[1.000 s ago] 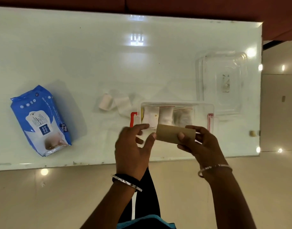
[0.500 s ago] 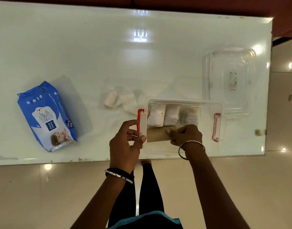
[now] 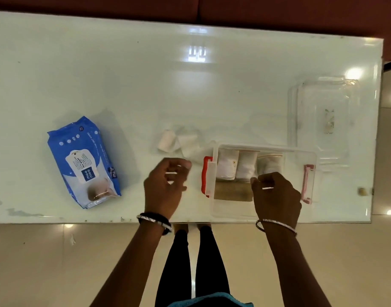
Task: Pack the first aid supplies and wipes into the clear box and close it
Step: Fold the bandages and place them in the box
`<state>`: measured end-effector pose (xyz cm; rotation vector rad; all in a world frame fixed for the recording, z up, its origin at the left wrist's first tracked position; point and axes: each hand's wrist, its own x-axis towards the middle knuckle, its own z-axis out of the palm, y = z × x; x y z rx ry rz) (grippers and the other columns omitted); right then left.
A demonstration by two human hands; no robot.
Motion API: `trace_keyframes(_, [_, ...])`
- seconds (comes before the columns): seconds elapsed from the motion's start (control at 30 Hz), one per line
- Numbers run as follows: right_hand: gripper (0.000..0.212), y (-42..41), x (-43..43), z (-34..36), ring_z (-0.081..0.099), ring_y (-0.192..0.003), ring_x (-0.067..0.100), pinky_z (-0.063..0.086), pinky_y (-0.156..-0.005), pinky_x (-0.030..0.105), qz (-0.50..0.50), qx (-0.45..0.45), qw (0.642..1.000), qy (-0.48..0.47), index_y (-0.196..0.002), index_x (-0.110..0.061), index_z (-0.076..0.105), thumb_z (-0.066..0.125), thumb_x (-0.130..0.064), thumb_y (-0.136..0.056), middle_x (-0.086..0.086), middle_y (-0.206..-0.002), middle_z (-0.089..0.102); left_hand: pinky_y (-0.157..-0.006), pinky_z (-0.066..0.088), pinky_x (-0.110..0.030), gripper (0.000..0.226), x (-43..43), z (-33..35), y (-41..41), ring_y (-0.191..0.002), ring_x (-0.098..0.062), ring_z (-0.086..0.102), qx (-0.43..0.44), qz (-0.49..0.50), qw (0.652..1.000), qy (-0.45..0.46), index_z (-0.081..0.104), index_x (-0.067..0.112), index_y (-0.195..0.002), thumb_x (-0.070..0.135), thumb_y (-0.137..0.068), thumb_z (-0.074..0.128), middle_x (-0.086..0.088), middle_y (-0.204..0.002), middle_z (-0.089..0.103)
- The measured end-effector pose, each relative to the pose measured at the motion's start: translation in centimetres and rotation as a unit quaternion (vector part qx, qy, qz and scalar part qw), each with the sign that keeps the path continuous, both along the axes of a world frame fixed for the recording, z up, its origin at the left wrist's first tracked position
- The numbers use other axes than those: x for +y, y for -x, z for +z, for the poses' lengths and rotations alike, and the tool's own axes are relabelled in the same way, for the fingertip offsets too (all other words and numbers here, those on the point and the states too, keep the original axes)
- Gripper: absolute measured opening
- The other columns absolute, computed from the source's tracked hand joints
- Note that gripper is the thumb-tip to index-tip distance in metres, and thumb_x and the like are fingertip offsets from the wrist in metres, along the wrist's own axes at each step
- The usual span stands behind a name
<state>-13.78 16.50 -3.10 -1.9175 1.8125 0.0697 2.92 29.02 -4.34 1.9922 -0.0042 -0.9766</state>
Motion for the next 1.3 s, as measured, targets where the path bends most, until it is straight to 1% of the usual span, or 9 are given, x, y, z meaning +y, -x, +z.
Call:
trace_keyframes(0.17, [0.003,-2.7,0.3,1.6,0.065,-0.067,0.000,0.048,-0.065,0.011,0.051,-0.202,0.972,0.107,-0.089,-0.016,0.069,0.071,-0.015,-0.087,-0.009,-0.072,0.068,-0.072,0.054,-0.029,0.020,-1.0,-2.7,-5.1,-0.085,-0.021,0.068,-0.185,0.021,0.975,-0.117,0.068,0.014,-0.101,0.025,-0.085,0.068,-0.002,-0.096,0.070])
trace_keyframes(0.33, [0.005,-5.7,0.8,1.8,0.067,-0.064,0.000,0.045,-0.064,0.004,0.066,-0.256,0.959,0.105,-0.092,-0.013,0.070,0.071,-0.011,-0.088,-0.007,-0.070,0.070,-0.084,0.050,-0.035,0.046,-2.1,-5.3,-7.2,-0.100,-0.025,0.064,-0.147,-0.115,0.968,-0.168,0.061,0.012,-0.116,0.031,-0.077,0.077,-0.007,-0.112,0.067])
trace_keyframes(0.57, [0.006,-8.5,3.0,2.3,0.067,-0.061,0.000,0.049,-0.059,0.008,0.104,-0.289,0.949,0.064,-0.092,-0.013,0.071,0.072,-0.010,-0.086,-0.009,-0.066,0.069,-0.065,0.046,-0.025,0.031,-2.2,-6.1,-7.1,-0.078,-0.018,0.063,-0.141,-0.115,0.969,-0.165,0.065,0.015,-0.101,0.025,-0.074,0.077,-0.001,-0.092,0.071])
trace_keyframes(0.7, [0.005,-9.6,4.4,2.6,0.066,-0.060,0.004,0.047,-0.058,0.007,0.133,-0.304,0.943,0.027,-0.091,-0.014,0.071,0.072,-0.012,-0.087,-0.007,-0.066,0.070,-0.059,0.048,-0.021,0.035,-1.4,-4.0,-6.9,-0.068,-0.011,0.063,-0.075,-0.028,0.989,-0.127,0.065,0.016,-0.105,0.025,-0.073,0.078,0.006,-0.078,0.065])
trace_keyframes(0.83, [0.021,-10.4,5.3,3.2,0.067,-0.083,0.006,0.055,-0.068,0.019,0.206,-0.320,0.925,-0.012,-0.104,-0.012,0.071,0.074,-0.009,-0.083,-0.006,-0.092,0.071,-0.074,0.061,-0.038,0.052,0.0,0.1,-6.1,-0.092,-0.029,0.069,0.119,0.107,0.987,0.024,0.055,0.023,-0.121,0.005,-0.076,0.077,-0.021,-0.106,0.065])
trace_keyframes(1.0, [0.047,-10.9,6.4,4.3,0.058,-0.113,0.011,0.052,-0.092,0.036,0.273,-0.338,0.900,-0.025,-0.121,-0.011,0.064,0.079,-0.009,-0.077,-0.008,-0.118,0.062,-0.084,0.058,-0.042,0.060,1.8,4.9,-5.2,-0.105,-0.033,0.067,0.157,0.103,0.974,0.126,0.059,0.023,-0.127,0.022,-0.070,0.076,-0.024,-0.111,0.064])
trace_keyframes(1.1, [0.046,-10.9,6.6,4.9,0.059,-0.108,0.006,0.048,-0.093,0.023,0.288,-0.343,0.894,-0.002,-0.118,-0.010,0.065,0.083,-0.014,-0.075,-0.006,-0.113,0.067,-0.085,0.057,-0.038,0.062,2.3,6.5,-4.8,-0.101,-0.029,0.070,0.163,0.094,0.970,0.152,0.063,0.023,-0.122,0.036,-0.062,0.073,-0.020,-0.103,0.070])
trace_keyframes(1.2, [0.038,-10.8,6.5,5.2,0.062,-0.099,0.003,0.045,-0.089,0.012,0.275,-0.349,0.896,0.022,-0.110,-0.009,0.070,0.084,-0.017,-0.076,-0.008,-0.104,0.070,-0.081,0.058,-0.028,0.053,2.4,7.0,-4.5,-0.095,-0.022,0.071,0.140,0.060,0.976,0.154,0.064,0.021,-0.123,0.035,-0.072,0.068,-0.012,-0.087,0.072])
trace_keyframes(1.3, [0.032,-10.5,5.9,5.6,0.067,-0.093,0.000,0.048,-0.085,0.010,0.233,-0.356,0.905,-0.017,-0.108,-0.013,0.072,0.082,-0.021,-0.078,-0.012,-0.100,0.072,-0.082,0.059,-0.027,0.051,2.5,7.4,-4.5,-0.098,-0.019,0.072,0.137,0.058,0.973,0.175,0.065,0.014,-0.121,0.036,-0.076,0.062,-0.009,-0.101,0.075])
